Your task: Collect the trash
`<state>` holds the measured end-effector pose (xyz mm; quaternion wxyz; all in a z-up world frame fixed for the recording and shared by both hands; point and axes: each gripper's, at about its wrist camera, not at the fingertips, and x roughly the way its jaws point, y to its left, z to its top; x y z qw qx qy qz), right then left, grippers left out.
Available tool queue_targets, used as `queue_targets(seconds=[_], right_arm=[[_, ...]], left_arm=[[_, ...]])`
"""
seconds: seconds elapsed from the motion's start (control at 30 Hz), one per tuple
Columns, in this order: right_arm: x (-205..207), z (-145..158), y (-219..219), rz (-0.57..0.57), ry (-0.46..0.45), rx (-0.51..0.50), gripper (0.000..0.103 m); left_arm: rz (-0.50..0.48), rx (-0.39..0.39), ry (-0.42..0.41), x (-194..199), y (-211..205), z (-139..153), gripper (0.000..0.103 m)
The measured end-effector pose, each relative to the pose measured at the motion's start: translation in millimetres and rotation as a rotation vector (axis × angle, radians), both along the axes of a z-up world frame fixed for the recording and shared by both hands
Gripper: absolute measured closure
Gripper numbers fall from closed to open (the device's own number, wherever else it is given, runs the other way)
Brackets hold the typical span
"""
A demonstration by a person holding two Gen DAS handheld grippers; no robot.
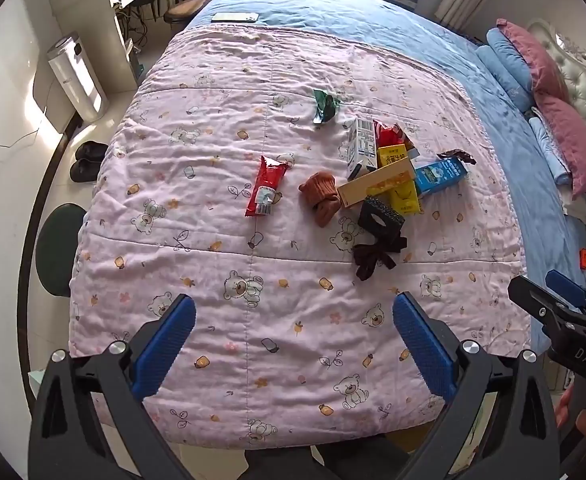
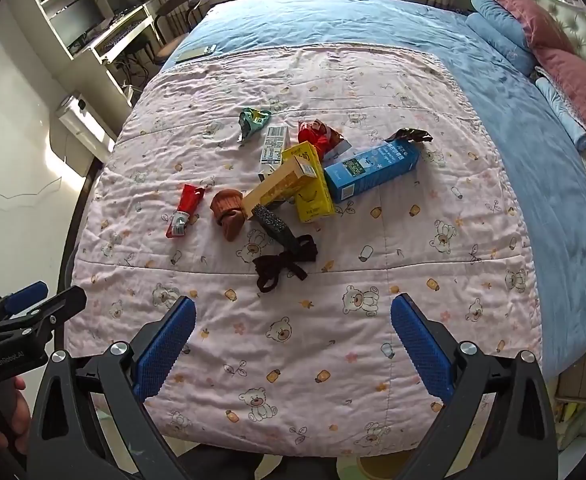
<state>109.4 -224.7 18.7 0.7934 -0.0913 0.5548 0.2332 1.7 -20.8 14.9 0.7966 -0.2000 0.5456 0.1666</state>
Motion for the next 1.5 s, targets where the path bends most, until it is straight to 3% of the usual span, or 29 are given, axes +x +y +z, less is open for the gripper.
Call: queue_targets(seconds=[0.13, 1.5], right_arm=[[0, -5, 4, 0.020, 0.002, -0.008, 0.008], [14, -5, -16, -0.006, 0.034, 0.055, 0.008]], left_arm=[[-0.005, 0.032, 0.002, 3, -7, 4, 0.004], [-0.014, 0.013, 0.003, 28, -21, 3, 0.004]])
